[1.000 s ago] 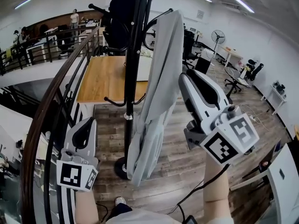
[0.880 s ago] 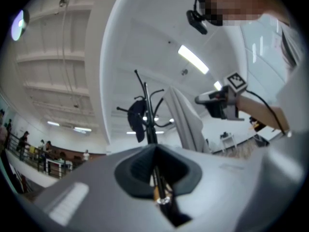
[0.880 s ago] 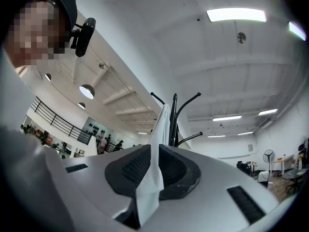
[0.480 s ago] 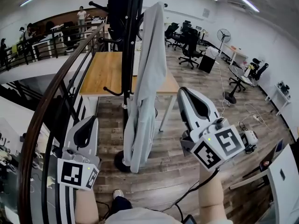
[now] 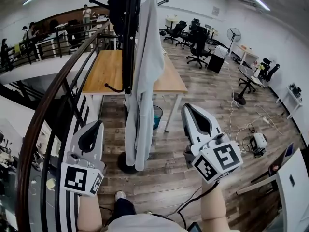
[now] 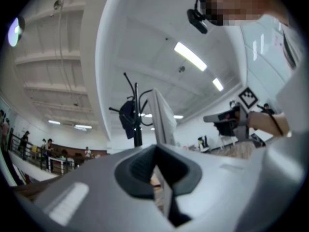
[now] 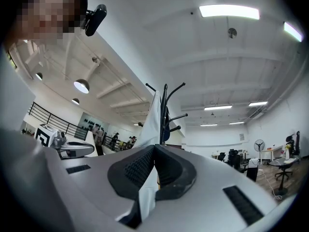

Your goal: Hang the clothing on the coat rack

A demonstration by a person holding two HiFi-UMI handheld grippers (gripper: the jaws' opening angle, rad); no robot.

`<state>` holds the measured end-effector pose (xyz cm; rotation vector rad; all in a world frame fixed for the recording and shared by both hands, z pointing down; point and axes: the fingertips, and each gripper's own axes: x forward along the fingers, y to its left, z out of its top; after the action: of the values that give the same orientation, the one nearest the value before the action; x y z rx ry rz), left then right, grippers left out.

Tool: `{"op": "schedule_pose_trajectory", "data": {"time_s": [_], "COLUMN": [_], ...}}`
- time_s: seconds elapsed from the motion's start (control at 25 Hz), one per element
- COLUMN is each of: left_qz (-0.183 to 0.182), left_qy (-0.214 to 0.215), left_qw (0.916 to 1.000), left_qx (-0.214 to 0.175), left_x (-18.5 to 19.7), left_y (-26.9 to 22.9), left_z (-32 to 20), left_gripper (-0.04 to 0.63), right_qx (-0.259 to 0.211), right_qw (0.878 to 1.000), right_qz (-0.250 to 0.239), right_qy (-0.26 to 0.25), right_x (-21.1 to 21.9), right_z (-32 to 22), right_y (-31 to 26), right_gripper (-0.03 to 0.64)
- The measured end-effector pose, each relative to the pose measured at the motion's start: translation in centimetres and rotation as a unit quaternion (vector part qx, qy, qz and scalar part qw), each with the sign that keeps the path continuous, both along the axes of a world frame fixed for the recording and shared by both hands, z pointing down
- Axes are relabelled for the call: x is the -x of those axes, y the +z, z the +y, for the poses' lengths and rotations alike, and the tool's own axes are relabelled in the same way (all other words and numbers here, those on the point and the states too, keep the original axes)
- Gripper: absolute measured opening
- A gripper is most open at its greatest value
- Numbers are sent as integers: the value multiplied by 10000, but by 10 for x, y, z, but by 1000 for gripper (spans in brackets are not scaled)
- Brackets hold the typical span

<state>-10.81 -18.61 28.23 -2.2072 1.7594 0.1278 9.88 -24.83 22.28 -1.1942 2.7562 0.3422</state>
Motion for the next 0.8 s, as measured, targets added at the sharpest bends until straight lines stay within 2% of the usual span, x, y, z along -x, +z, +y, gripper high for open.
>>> {"op": "schedule_pose_trajectory", "data": {"time_s": [0.56, 0.8], "left_qz": [-15, -25], "left_qy": [-9, -21], "left_qw": [9999, 9997], "left_qx": [162, 259], "left_x": [-21, -27], "left_y": [14, 21], "left_z": [6, 10], "left_gripper": [6, 6], "right_qx": [260, 468], "right_qw": [9992, 9984], "right_qz": [165, 90], "right_qy": [270, 294], "right_x": [-24, -32], "right_z": [4, 6], "right_y": [48, 68], "right_gripper": [3, 3]}}
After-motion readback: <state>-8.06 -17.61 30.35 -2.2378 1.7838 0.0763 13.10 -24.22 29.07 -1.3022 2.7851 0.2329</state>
